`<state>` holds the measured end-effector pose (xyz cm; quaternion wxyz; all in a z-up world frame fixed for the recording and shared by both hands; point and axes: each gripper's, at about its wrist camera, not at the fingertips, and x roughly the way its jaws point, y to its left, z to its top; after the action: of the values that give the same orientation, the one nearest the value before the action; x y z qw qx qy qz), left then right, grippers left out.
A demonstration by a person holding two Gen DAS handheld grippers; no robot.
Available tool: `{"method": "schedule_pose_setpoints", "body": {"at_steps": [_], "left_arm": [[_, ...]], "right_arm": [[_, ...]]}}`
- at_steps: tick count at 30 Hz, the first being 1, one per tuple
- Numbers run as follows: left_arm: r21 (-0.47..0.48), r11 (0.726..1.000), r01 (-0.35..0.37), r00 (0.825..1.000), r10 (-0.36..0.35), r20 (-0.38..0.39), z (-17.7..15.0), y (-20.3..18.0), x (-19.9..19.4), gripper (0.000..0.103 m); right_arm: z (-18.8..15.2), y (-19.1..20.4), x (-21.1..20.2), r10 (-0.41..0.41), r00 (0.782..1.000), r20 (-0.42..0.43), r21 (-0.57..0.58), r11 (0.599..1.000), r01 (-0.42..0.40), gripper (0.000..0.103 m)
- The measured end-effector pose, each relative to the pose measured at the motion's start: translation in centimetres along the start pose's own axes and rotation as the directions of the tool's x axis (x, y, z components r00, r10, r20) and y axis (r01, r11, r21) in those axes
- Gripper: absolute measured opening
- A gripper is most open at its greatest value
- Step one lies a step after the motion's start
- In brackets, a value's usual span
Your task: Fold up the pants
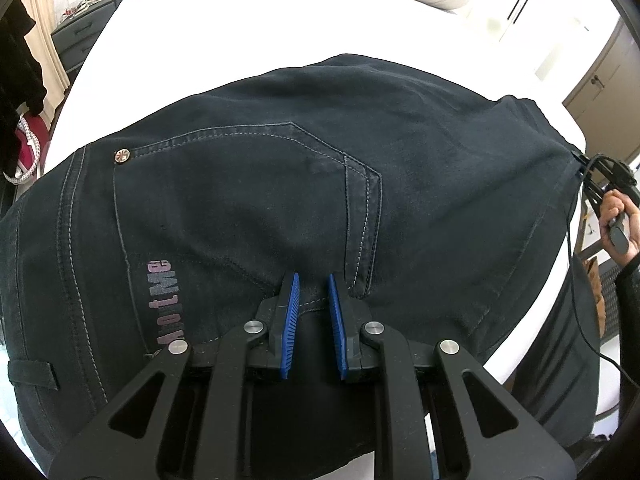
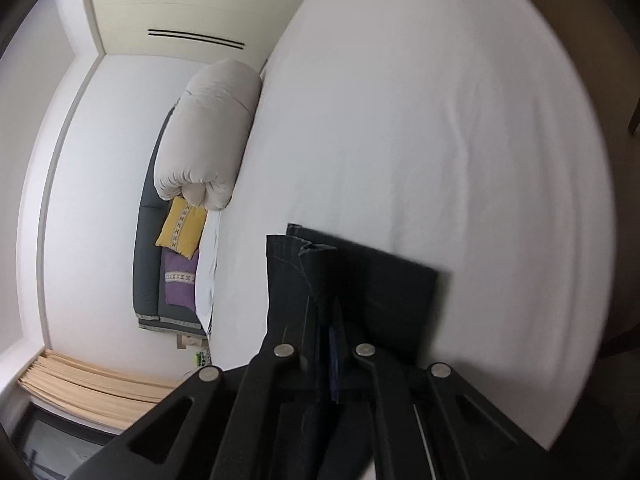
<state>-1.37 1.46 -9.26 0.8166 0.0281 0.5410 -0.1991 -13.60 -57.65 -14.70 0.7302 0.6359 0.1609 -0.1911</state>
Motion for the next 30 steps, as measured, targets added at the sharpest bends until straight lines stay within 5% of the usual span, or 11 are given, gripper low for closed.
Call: {"method": "schedule_pose_setpoints", "body": {"at_steps": [18, 22, 25, 27, 28, 30], "left_arm": [[-0.013, 0.999, 0.052, 0.999, -0.052, 0.009, -0.1, 1.4, -0.6, 0.015], [-0.019, 0.997, 0.074, 0.997, -0.073, 0.017, -0.3, 2.1, -0.9, 0.015], [-0.025, 0.996, 0.085, 0.996, -0.084, 0.031, -0.5, 2.4, -1.1, 0.015], [-0.035, 0.995, 0.095, 0.995, -0.093, 0.043, -0.6, 2.7, -1.0, 0.015], [-0.039, 0.994, 0.098, 0.994, -0.096, 0.048, -0.7, 2.8, -1.0, 0.015], [-0.041, 0.994, 0.101, 0.994, -0.099, 0.053, -0.8, 3.0, -0.9, 0.015]], "right_arm": [[0.7, -2.4, 0.1, -0.09, 0.996, -0.015, 0.022, 0.996, 0.091, 0.001], [1.0, -3.2, -0.5, -0.034, 0.999, -0.031, 0.089, 0.995, 0.036, 0.002], [1.0, -2.5, -2.5, -0.079, 0.997, 0.027, 0.056, 0.995, 0.077, 0.01], [1.1, -1.1, -5.2, -0.193, 0.973, 0.127, -0.007, 0.981, 0.195, 0.031], [1.1, -0.8, -6.3, -0.205, 0.966, 0.158, -0.01, 0.978, 0.209, 0.041], [1.1, 0.1, -8.3, -0.157, 0.974, 0.164, -0.033, 0.986, 0.164, 0.041]]}}
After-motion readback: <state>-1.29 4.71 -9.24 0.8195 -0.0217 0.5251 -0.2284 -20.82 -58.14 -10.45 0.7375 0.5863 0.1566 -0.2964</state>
